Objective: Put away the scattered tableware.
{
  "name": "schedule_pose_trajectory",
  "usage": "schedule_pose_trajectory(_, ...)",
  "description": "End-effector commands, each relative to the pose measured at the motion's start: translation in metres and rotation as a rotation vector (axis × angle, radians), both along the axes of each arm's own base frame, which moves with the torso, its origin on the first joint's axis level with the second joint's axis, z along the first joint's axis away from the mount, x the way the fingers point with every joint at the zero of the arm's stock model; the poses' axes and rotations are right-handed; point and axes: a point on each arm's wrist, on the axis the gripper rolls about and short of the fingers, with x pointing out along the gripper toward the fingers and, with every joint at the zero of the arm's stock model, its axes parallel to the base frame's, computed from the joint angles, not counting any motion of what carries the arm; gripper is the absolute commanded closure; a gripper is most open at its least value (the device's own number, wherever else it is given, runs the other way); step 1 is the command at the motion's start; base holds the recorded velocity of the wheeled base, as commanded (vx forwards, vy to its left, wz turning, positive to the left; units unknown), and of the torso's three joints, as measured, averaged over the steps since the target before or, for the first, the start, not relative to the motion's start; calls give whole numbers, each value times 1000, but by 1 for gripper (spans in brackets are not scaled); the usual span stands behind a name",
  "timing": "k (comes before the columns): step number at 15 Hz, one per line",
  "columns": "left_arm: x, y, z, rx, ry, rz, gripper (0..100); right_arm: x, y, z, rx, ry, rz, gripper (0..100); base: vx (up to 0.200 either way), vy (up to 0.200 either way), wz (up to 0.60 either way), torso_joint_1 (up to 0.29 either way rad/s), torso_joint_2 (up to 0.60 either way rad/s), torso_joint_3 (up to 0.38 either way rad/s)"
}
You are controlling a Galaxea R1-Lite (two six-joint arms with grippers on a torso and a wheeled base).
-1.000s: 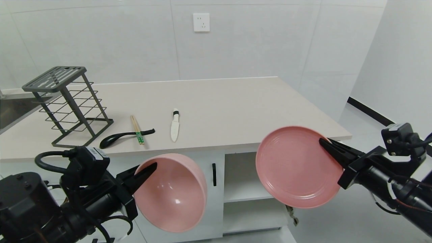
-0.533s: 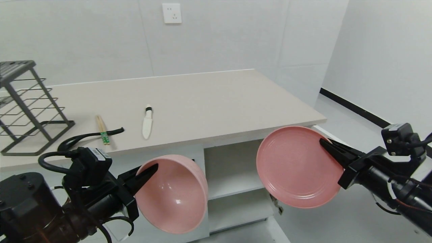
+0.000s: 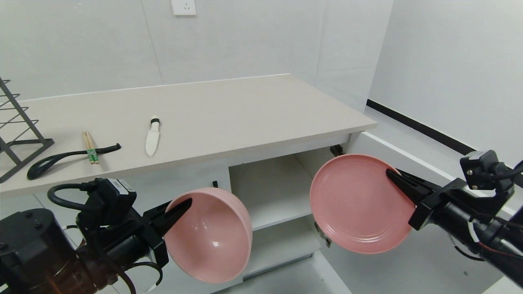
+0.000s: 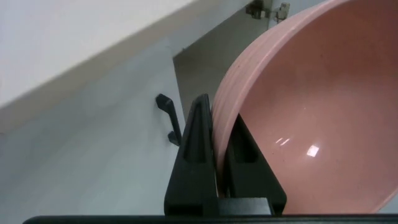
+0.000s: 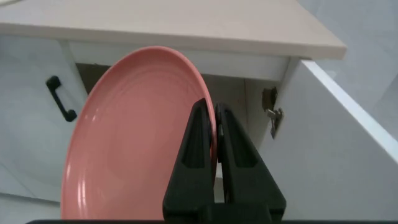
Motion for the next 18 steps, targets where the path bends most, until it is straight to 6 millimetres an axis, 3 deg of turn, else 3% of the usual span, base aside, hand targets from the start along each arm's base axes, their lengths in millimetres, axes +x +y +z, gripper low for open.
schedule_pose_trajectory(1, 1, 0, -1, 1, 3, 3, 100, 0, 0, 0, -1, 0, 3, 100, 0, 0, 0, -227, 422, 198)
schedule_pose_trajectory(7, 1, 0, -1, 1, 3, 3, 100, 2, 1, -1, -2, 4, 3, 100, 0, 0, 0, -189, 293, 117)
schedule_pose_trajectory(9, 1, 1, -1, 3, 2, 5, 100, 1, 2, -1, -2, 1, 6, 100, 0, 0, 0, -24, 83, 39)
schedule_pose_trajectory(12, 1, 1, -1, 3, 3, 5, 100, 2, 2, 0, -20, -12, 4, 100, 0, 0, 600, -5, 41, 45)
schedule_pose_trajectory(18, 1, 1, -1, 3, 3, 5, 100, 2, 0, 0, -20, -10, -2, 100, 0, 0, 0, -22, 27, 15)
